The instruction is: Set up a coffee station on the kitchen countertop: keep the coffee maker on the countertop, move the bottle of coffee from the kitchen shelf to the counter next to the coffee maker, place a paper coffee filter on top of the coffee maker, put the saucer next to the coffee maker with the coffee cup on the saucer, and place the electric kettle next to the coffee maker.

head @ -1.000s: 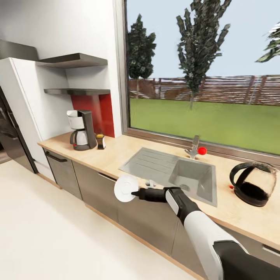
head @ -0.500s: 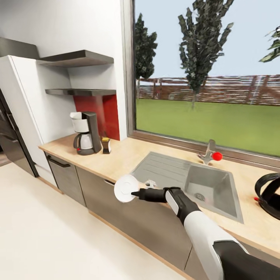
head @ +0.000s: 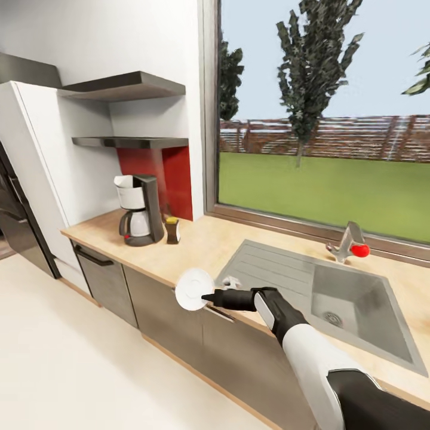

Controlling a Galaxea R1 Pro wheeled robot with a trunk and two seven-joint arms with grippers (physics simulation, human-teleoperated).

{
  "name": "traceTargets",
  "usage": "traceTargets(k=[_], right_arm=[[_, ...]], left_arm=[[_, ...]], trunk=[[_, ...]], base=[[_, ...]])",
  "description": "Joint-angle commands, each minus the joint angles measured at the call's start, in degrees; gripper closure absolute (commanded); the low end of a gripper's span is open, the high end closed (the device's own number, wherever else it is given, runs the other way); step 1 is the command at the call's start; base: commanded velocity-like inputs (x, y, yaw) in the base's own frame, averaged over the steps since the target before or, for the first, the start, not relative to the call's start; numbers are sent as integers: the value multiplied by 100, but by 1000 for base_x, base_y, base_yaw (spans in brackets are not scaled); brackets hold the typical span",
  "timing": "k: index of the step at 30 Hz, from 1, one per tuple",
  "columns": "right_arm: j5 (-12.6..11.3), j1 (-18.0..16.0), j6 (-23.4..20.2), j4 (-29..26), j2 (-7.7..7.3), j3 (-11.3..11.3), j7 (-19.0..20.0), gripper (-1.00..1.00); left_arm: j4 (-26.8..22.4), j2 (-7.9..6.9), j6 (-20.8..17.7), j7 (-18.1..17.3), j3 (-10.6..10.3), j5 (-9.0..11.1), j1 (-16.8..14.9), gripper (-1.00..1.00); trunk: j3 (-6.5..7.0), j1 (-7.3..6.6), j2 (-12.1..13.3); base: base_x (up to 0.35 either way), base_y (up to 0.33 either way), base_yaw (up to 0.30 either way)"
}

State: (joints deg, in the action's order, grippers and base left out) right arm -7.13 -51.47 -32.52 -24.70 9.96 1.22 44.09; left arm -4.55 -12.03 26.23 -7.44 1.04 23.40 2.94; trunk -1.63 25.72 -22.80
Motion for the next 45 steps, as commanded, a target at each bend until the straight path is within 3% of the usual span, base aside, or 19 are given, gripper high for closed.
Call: traceTargets(k=[1,26,30,31,33,35,38,45], right_arm=[[-59,-7,-61,1,4,13,3,100],[-60,-8,-61,30,4,31,-26,100],[-66,-7,-69,83,4,60,-249,100],[-68,-5,-69,87,4,93,-437,100],[-69,-5,-70,124,4,380,-656,100],[-69,-6,-70,210,4,736,-750,100],[-69,-8,-70,282,4,1001,-793,100],[-69,-8,-70,319,4,1138,-822,100]], left_arm=[[-8,-1,-4,-56,10,60,0,-100],[-10,-1,-4,-56,11,87,1,-100],[-11,-1,-4,-56,10,86,0,-100],[-11,-1,-4,-56,10,86,-1,-100],[-11,-1,-4,-54,12,86,-2,-100],[-11,-1,-4,-56,12,86,-2,-100],[-8,-1,1,-56,17,71,-1,-100],[-8,-1,12,-56,19,60,3,-100]], trunk=[[-12,6,-12],[-12,6,-12],[-12,6,-12],[-12,6,-12],[-12,6,-12],[-12,6,-12],[-12,6,-12],[-12,6,-12]], base=[[242,251,0],[210,275,0],[192,282,0],[192,282,0],[192,282,0],[192,282,0],[199,278,0],[270,116,0]])
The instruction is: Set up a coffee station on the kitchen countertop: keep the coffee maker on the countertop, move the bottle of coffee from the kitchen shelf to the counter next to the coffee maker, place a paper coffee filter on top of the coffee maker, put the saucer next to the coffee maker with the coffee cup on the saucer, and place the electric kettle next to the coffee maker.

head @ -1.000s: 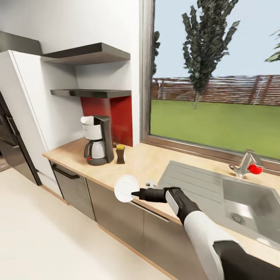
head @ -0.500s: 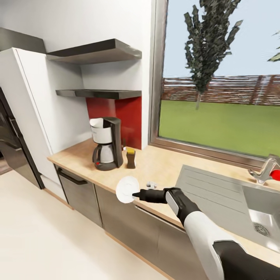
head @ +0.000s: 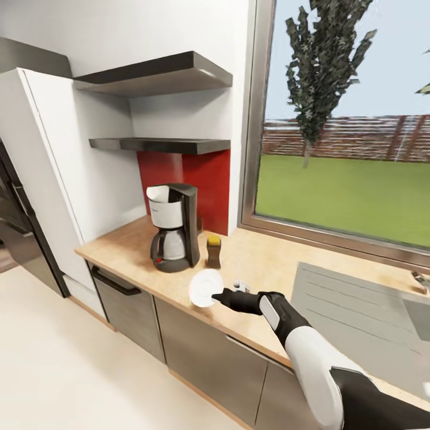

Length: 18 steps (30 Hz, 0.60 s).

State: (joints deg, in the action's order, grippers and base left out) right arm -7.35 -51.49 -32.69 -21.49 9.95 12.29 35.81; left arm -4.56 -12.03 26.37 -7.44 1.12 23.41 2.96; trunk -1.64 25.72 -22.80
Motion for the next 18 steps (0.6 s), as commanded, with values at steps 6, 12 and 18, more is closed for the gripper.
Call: traceTargets(k=[6,12,18], right_arm=[[-50,-4,-54,310,5,44,9,100],[-62,-5,-54,504,5,45,12,100],[-65,-4,-54,659,5,46,13,100]], left_arm=[[-2,-1,-7,-56,17,59,2,-100],[-1,-1,-18,-49,12,100,-1,-100],[-1,-1,-18,-48,19,123,0,-100]], trunk=[[-12,7,-12],[-12,7,-12],[-12,7,-12]], base=[[295,4,0],[105,0,0],[49,28,0]])
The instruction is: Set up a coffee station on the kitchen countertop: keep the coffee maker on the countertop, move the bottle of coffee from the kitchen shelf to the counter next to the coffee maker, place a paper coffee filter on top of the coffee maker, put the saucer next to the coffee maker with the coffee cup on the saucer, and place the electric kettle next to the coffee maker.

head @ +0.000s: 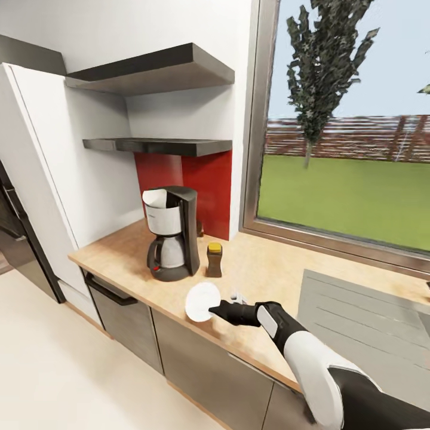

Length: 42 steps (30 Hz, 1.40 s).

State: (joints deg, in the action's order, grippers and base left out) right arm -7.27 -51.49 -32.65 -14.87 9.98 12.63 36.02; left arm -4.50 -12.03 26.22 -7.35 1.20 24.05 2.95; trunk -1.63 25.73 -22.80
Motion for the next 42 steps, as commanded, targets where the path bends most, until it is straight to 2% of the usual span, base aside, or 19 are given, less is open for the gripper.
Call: traceTargets(k=[1,12,24,42], right_arm=[[-72,-3,-57,5,2,11,-7,100],[-65,-3,-57,24,2,20,-16,100],[-64,-2,-57,28,2,20,-16,100],[-64,-2,-57,28,2,20,-25,100]], left_arm=[[-7,-1,-3,-56,12,53,2,-100],[-7,-1,-3,-56,8,10,0,-100],[-7,-1,-3,-56,3,52,3,-100],[-7,-1,-3,-56,12,45,3,-100]], trunk=[[-12,5,-11],[-12,5,-11],[-12,5,-11],[-12,5,-11]], base=[[183,146,0],[147,58,0],[98,38,0],[34,26,0]])
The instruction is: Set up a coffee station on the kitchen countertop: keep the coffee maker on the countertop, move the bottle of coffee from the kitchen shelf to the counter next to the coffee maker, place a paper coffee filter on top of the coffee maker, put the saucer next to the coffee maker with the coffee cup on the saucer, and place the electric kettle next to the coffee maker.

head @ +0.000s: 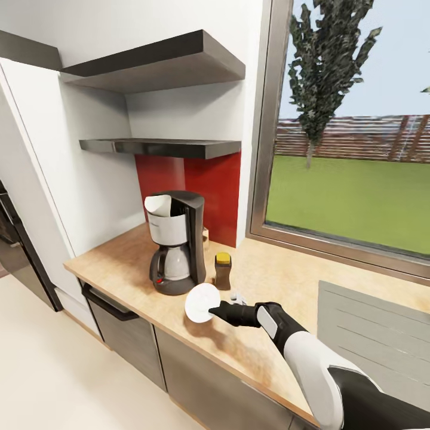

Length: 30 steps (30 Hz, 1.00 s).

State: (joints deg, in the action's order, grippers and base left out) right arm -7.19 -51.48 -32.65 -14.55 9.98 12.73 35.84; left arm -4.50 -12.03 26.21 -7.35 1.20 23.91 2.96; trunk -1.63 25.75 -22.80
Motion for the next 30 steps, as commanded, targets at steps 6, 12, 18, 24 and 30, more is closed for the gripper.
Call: traceTargets(k=[6,12,18,24,30], right_arm=[[-72,-3,-57,-4,2,10,-7,100],[-76,-4,-57,93,2,10,-18,-100],[-78,-3,-57,135,2,10,-24,-100],[-79,-3,-57,137,2,10,-24,-100],[-78,-4,-57,137,2,10,-24,-100]], left_arm=[[-7,-1,-2,-54,19,61,1,-100],[-7,-1,-2,-54,20,70,2,-100],[-7,-1,-2,-55,20,70,1,-100],[-7,-1,-2,-55,20,55,1,-100],[-7,-1,-2,-55,11,38,0,-100]], trunk=[[-12,4,-12],[-12,4,-12],[-12,4,-12],[-12,4,-12],[-12,4,-12]], base=[[0,0,0],[0,0,0],[0,0,0],[38,-31,0],[153,-213,0]])
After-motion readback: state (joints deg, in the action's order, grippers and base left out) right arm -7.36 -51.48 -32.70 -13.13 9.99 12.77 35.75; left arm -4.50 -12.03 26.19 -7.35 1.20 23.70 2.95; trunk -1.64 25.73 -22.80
